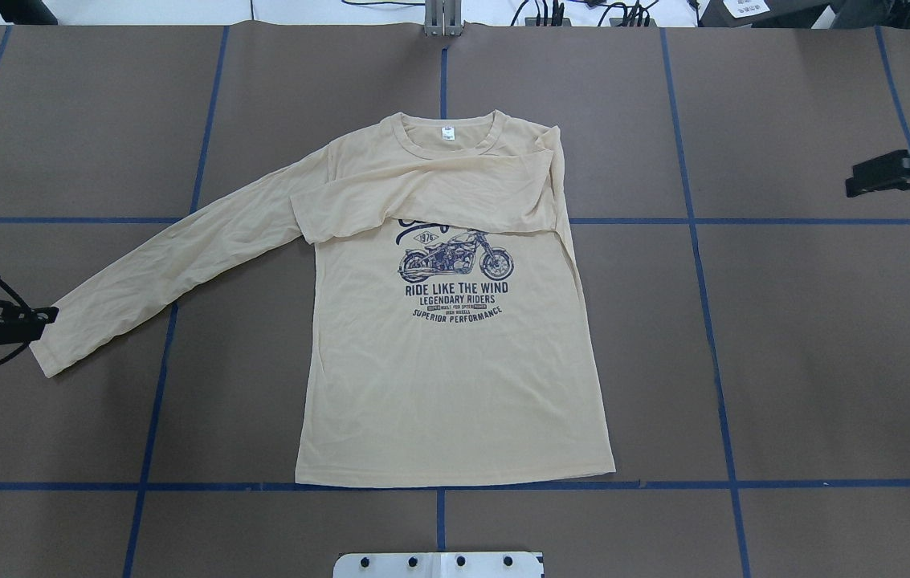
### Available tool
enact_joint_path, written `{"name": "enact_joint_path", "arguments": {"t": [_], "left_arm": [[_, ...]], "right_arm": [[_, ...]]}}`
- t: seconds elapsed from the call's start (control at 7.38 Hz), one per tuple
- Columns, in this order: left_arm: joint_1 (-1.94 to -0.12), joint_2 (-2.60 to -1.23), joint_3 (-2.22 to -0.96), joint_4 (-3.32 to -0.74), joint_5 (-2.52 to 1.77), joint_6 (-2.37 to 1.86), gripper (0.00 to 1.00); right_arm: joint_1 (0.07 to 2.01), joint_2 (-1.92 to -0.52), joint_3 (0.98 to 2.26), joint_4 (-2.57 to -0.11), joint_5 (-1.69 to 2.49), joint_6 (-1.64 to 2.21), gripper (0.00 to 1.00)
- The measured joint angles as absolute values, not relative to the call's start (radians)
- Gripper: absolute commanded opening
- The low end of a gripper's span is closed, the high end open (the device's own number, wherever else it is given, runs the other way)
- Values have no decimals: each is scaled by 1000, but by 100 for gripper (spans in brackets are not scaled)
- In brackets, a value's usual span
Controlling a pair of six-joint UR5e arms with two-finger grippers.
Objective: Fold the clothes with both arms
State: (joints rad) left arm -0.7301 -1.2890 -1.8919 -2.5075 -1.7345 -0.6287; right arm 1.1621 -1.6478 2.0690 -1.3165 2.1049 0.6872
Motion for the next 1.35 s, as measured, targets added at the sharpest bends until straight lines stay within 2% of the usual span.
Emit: {"name": "enact_joint_path", "arguments": {"t": [0.14, 0.41, 0.81, 1.35], "left_arm": [[-681, -1274, -1888, -2511, -1710, -658, 96], [-624, -1263, -1867, -2514, -1692, -674, 85], [-584, -1261, -1837, -2520, -1689, -675, 71], [-574, -1264, -1783, -2572, -1690, -672, 64]], "right_arm": [[1212, -1743, 2065, -1236, 2148, 626, 100], [1254, -1807, 2056, -1186, 2179, 572, 100], [1260, -1810, 2047, -1179, 2183, 563, 100], [1261, -1808, 2044, -1179, 2183, 563, 100]]}}
